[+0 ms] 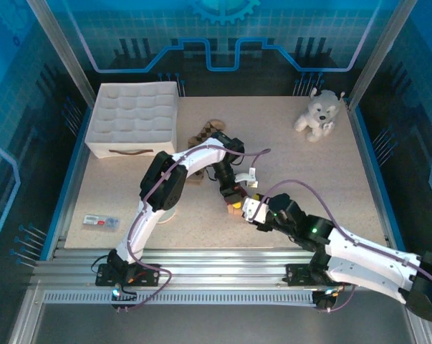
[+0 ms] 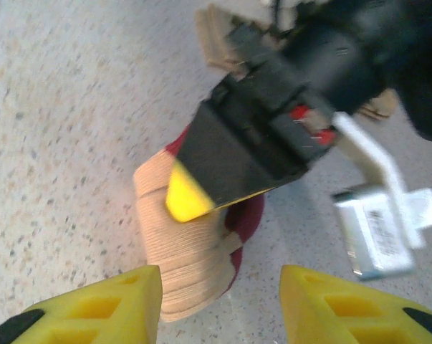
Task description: Roll the socks
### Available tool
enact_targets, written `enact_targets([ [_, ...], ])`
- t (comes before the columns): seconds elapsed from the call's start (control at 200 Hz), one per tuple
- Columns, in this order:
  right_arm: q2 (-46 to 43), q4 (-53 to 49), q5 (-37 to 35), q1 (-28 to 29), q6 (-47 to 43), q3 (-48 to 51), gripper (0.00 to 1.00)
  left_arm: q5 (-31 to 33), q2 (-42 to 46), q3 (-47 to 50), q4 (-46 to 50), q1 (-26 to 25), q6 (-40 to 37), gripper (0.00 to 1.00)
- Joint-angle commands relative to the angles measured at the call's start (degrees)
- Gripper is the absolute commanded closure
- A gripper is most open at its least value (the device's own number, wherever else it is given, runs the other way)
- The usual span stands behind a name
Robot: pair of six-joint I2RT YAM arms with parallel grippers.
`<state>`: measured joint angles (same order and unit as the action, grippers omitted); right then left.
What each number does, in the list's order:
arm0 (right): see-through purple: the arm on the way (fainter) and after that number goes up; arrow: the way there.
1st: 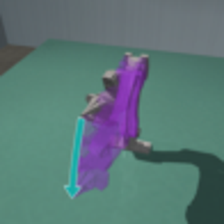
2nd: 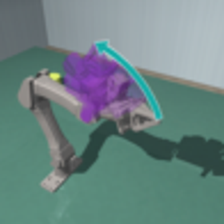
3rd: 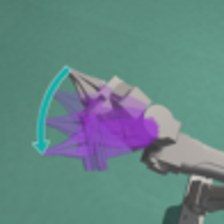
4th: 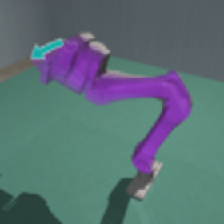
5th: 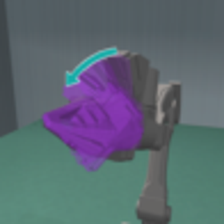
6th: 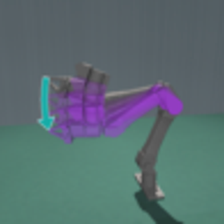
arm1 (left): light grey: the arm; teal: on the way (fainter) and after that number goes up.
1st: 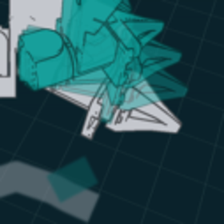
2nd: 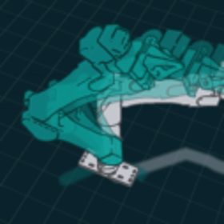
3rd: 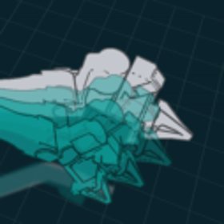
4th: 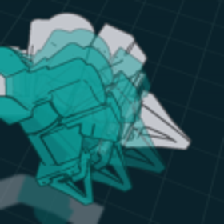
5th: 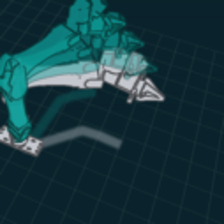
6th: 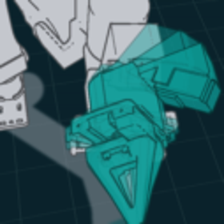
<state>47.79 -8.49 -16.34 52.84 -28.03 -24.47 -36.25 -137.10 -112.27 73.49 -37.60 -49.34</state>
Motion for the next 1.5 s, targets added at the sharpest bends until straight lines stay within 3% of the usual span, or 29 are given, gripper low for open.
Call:
enact_targets([
  [0.0,4.04,0.55,-2.30,2.39,-7.35,-1.12,0.52,1.68,-4.10,-1.22,1.66,0.16,1.59,1.00],
  [0.26,12.96,6.11,-4.68,3.12,-12.70,-1.37,0.47,-1.29,-6.24,-4.42,5.07,1.02,1.00,1.00],
  [0.585,23.36,12.17,-5.86,1.79,-18.11,-1.89,0.47,-3.12,-7.61,-6.23,7.30,1.31,0.21,1.00],
  [0.795,31.68,16.04,-10.43,1.56,-22.08,-2.93,0.47,-3.89,-7.55,-6.38,7.95,1.40,-0.44,1.00],
  [0.916,34.64,17.40,-11.34,1.52,-22.77,-3.38,0.57,-4.39,-7.32,-6.37,8.14,1.69,-0.72,1.00],
  [1.041,35.79,17.48,-11.36,1.49,-22.04,-3.36,0.81,-4.86,-6.84,-5.99,7.90,2.08,-0.76,1.00],
  [1.186,34.64,15.18,-9.44,1.77,-20.61,-3.08,1.00,-5.71,-5.61,-4.75,6.34,2.63,-0.77,0.97],
  [1.376,30.72,6.16,-2.08,0.89,-16.63,-3.85,1.00,-8.32,-0.34,1.04,0.68,4.82,-1.47,0.78],
  [1.491,30.47,1.87,1.70,-0.02,-14.69,-5.47,1.00,-9.46,5.57,7.45,-7.50,6.93,0.41,0.73],
])
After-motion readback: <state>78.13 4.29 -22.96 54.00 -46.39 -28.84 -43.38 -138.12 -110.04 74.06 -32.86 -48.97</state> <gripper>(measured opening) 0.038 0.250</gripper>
